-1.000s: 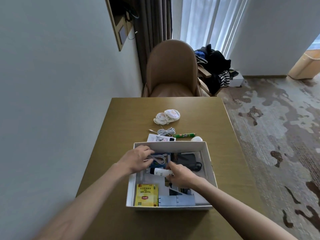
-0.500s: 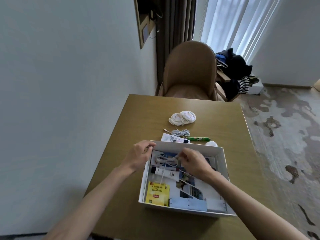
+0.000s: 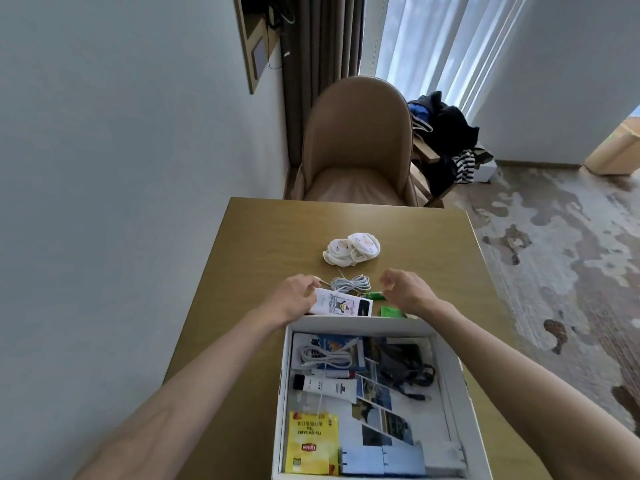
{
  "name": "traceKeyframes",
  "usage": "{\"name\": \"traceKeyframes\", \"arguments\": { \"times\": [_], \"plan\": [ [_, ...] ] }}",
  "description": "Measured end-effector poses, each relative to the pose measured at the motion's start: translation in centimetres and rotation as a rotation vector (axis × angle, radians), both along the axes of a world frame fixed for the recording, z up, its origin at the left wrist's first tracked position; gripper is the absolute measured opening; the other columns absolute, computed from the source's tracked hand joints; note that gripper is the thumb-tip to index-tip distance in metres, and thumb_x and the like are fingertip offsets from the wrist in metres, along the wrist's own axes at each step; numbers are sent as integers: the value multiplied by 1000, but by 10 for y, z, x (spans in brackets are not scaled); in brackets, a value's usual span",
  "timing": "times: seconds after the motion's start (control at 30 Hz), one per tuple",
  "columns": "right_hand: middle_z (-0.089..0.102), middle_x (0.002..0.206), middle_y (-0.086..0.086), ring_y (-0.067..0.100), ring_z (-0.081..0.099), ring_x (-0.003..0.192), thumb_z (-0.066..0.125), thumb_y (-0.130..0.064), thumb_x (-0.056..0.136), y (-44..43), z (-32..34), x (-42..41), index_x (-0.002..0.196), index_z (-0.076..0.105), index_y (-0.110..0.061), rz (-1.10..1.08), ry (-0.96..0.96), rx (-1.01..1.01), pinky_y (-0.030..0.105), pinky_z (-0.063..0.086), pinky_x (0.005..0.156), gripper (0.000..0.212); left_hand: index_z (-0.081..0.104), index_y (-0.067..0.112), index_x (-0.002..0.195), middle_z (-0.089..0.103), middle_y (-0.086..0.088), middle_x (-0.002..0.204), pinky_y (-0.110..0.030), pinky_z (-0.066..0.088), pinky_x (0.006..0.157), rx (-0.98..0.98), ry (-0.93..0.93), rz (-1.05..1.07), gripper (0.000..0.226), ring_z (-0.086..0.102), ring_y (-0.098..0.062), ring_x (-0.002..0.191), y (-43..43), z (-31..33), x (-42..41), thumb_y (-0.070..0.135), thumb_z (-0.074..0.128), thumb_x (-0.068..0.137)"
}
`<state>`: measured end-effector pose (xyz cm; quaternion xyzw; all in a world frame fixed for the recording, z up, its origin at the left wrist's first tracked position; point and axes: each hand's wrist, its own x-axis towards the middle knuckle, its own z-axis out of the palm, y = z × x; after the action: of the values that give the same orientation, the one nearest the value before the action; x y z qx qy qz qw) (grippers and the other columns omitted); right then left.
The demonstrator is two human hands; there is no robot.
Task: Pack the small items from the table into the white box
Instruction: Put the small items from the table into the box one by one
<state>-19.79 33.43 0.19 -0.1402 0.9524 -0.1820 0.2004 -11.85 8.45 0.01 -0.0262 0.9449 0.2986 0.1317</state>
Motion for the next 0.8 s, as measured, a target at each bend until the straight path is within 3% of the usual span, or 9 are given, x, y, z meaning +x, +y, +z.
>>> {"name": "traceKeyframes", "arguments": {
  "times": [0.1,0.2,0.3,0.5,0.63,0.7,0.8],
  "plan": [
    [61,130,6,25,56,118,56,-5,87,-23,-13,-21,130,57,-19,110,9,60,40,49,96,45,55,22,123,58,0,126,-37,48,92,-61,-92,-113,32,54,-17,110,7,-14,-23,28,51,92],
    [57,133,7,26,52,121,56,-6,88,-49,-28,-37,132,53,-17,200,38,131,41,50,94,46,54,23,125,56,2,128,-35,47,89,-83,-128,-130,33,54,-17,110,6,-32,-35,30,50,93],
    [60,124,5,26,54,113,57,-11,87,-67,-45,-42,125,57,-19,225,1,220,38,50,82,39,57,23,121,58,1,124,-39,49,92,-96,-90,-79,30,55,-18,110,-3,-45,-39,29,47,94],
    [55,116,5,26,50,110,49,-11,92,-69,-65,-42,124,56,-24,177,41,219,39,48,83,35,64,23,107,61,0,113,-40,51,86,-98,-33,-14,25,58,-19,101,-23,-52,-47,24,42,95],
    [61,122,4,27,50,114,53,-16,93,-51,-50,-45,118,62,-20,110,29,56,42,47,91,27,62,21,115,60,0,118,-41,51,90,-102,-39,-58,26,57,-18,107,-24,-54,-56,21,45,95],
    [66,116,4,25,56,107,55,-17,95,-40,-39,-45,111,65,-15,46,16,-80,40,50,88,18,58,23,119,57,2,123,-40,50,92,-126,-60,-141,27,54,-16,111,-21,-56,-60,24,48,94],
    [66,98,-3,12,60,84,57,-18,96,-22,-22,-37,102,63,-15,-106,-6,-315,17,48,66,9,51,28,129,50,5,132,-37,44,96,-184,-120,-370,39,45,-15,119,-9,-59,-62,29,56,89]
  ]
}}
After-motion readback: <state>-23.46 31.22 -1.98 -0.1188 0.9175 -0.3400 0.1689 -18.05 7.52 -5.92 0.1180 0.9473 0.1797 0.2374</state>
